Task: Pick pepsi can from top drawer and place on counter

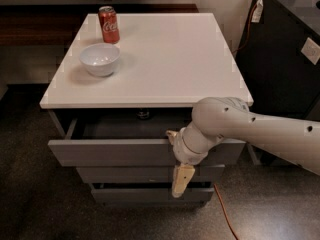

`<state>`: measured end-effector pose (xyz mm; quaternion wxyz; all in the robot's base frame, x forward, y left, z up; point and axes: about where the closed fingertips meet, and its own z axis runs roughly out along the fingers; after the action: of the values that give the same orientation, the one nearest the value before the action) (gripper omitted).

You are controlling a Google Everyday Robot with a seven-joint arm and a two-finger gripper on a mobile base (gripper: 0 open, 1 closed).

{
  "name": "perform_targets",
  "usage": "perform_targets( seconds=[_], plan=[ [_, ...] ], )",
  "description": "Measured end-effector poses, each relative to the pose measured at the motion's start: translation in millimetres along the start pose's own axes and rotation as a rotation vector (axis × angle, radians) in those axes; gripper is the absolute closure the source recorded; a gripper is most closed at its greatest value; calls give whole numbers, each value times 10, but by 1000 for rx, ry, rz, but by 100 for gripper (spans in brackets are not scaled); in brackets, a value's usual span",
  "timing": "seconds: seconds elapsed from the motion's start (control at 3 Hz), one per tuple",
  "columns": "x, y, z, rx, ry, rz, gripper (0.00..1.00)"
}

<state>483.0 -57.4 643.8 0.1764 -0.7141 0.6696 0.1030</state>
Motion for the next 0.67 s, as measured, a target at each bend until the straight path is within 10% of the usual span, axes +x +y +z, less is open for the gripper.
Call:
perform_targets(
  seconds=[0.67],
  plan=[
    [0,119,72,-20,-25,-14,44]
  ],
)
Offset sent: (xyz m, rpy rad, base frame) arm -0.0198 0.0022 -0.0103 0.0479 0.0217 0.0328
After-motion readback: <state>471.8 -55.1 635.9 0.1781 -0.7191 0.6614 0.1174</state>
